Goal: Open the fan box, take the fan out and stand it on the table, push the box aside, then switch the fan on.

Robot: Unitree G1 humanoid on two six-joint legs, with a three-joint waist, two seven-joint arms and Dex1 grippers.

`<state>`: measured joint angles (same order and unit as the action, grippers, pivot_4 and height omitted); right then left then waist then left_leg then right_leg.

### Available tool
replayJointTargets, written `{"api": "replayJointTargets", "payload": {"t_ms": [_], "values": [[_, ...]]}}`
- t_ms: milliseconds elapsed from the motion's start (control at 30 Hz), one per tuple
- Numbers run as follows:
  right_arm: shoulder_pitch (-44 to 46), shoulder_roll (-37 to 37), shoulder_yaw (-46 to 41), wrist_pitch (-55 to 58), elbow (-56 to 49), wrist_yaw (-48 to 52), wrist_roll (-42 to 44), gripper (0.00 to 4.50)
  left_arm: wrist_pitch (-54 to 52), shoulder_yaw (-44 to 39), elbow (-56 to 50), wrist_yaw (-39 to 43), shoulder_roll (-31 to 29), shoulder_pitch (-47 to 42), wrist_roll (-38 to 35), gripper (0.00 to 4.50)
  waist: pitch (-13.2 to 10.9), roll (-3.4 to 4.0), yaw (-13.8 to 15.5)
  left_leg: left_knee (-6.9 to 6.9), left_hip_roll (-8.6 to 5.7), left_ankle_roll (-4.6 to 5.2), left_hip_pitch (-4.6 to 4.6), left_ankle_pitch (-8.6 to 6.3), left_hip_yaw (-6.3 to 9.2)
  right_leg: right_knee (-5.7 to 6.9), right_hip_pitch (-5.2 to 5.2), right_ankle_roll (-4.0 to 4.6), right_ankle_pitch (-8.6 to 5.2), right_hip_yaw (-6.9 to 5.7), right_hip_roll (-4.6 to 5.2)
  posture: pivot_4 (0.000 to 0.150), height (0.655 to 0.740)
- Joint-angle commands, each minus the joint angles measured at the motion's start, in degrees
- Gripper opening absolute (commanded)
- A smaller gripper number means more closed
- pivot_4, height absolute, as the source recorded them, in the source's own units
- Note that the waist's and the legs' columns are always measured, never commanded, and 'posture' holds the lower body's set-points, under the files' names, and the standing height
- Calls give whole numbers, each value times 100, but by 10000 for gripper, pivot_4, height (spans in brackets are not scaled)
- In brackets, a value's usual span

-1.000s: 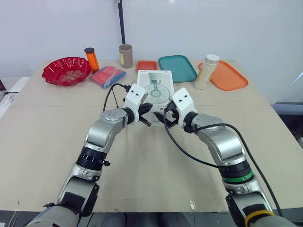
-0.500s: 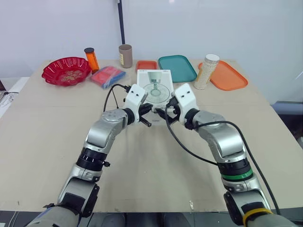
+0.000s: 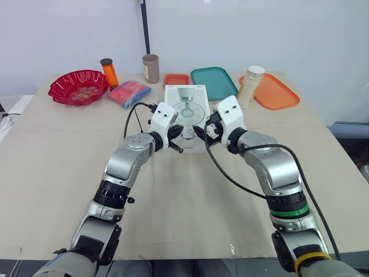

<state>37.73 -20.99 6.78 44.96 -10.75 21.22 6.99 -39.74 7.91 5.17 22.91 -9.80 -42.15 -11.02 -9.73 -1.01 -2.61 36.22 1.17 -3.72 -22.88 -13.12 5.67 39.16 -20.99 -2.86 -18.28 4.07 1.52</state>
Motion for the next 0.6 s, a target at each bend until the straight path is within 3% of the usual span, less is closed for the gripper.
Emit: {"api": "replayJointTargets", "payload": {"t_ms": [33,267,600], "values": [[-233,-258,-251,146,-740,160,123,45000,-61,-92,194,-87,-93,19,117,820,0,0,0,-1,0,0,0,0,0,0,0,0,0,0,0,1500,7400],[-1088,-1057,-289,423,-1892,868,535,45000,-228,-116,195,-96,-137,1,87,820,1,2,-17,-3,1,0,2,0,-1,-1,0,1,0,3,-4,1500,7400],[-1099,-999,175,-64,-1409,949,351,45000,-523,-271,-48,-124,-217,67,24,820,1,2,-18,-4,3,0,7,0,-4,-1,1,1,1,7,-7,1500,7400]]}}
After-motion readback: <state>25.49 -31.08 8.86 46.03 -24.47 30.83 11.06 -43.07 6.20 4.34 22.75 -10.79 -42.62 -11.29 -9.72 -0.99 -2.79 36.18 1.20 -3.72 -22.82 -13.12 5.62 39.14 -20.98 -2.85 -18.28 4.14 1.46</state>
